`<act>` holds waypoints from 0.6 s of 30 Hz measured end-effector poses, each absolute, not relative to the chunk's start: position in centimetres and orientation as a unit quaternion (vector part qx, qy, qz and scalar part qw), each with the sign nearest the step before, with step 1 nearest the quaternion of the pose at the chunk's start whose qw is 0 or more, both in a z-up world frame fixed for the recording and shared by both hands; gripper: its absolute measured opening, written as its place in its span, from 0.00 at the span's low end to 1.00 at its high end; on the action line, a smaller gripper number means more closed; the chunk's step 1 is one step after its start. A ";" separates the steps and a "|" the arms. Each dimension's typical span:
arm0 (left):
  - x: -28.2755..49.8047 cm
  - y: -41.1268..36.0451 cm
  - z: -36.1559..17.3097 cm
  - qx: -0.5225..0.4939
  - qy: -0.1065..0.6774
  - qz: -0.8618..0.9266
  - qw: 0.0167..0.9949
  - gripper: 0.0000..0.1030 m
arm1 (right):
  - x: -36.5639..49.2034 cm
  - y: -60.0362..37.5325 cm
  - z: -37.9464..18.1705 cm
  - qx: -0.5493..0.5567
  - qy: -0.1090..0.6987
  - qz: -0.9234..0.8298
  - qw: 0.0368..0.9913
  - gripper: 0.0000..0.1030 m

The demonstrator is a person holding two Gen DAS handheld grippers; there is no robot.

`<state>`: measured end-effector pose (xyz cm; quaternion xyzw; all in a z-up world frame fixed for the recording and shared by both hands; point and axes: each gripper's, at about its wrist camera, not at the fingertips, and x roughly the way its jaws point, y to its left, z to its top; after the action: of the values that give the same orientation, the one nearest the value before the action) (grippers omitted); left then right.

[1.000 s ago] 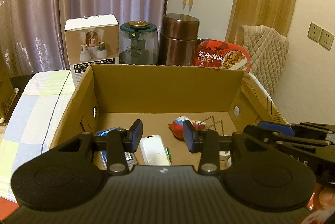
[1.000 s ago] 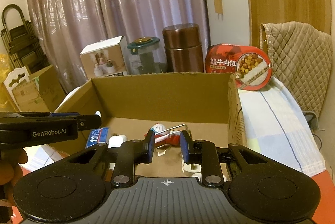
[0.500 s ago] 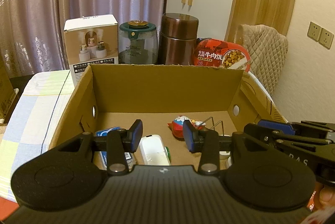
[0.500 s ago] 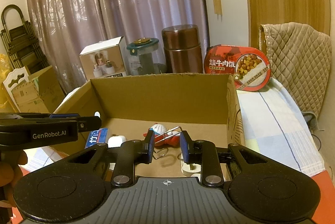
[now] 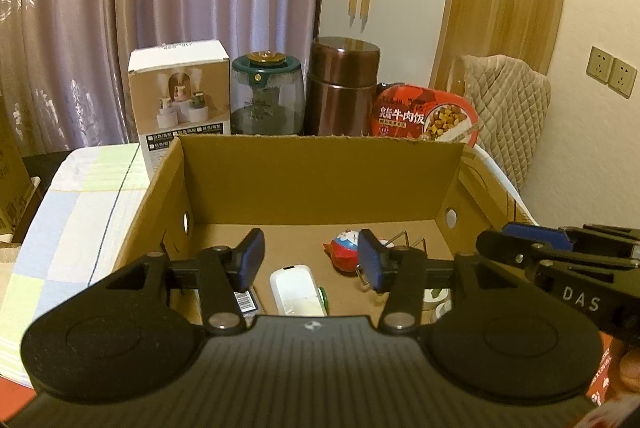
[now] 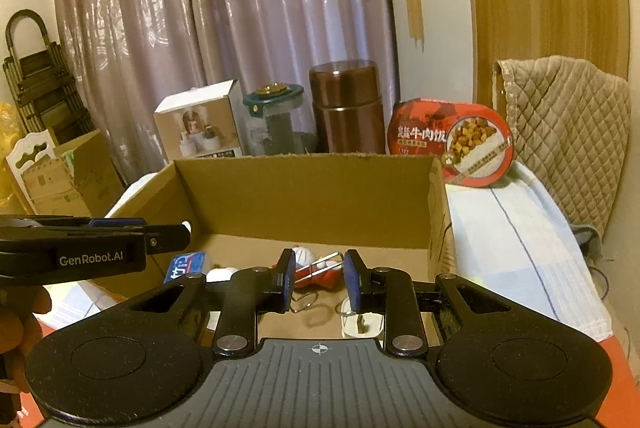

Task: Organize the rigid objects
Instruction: 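Withdraw both open tools from the box back toward the mat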

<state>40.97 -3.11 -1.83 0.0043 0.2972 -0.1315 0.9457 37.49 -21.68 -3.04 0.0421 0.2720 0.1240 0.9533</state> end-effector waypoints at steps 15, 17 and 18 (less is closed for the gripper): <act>36.1 -2.9 0.6 0.014 0.250 -0.115 0.961 0.85 | 33.7 -22.9 -1.1 0.023 0.235 0.123 0.964 0.74; 35.0 -2.7 0.8 0.016 0.243 -0.108 0.964 0.91 | 33.0 -23.1 -1.2 0.020 0.237 0.121 0.964 0.75; 34.3 -2.6 0.8 0.018 0.239 -0.106 0.965 0.93 | 32.6 -23.3 -1.3 0.019 0.238 0.121 0.964 0.76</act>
<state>34.29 -2.64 0.84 0.0182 0.2391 -0.1055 0.9651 32.62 -23.29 -1.32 0.0190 0.2377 0.1212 0.9635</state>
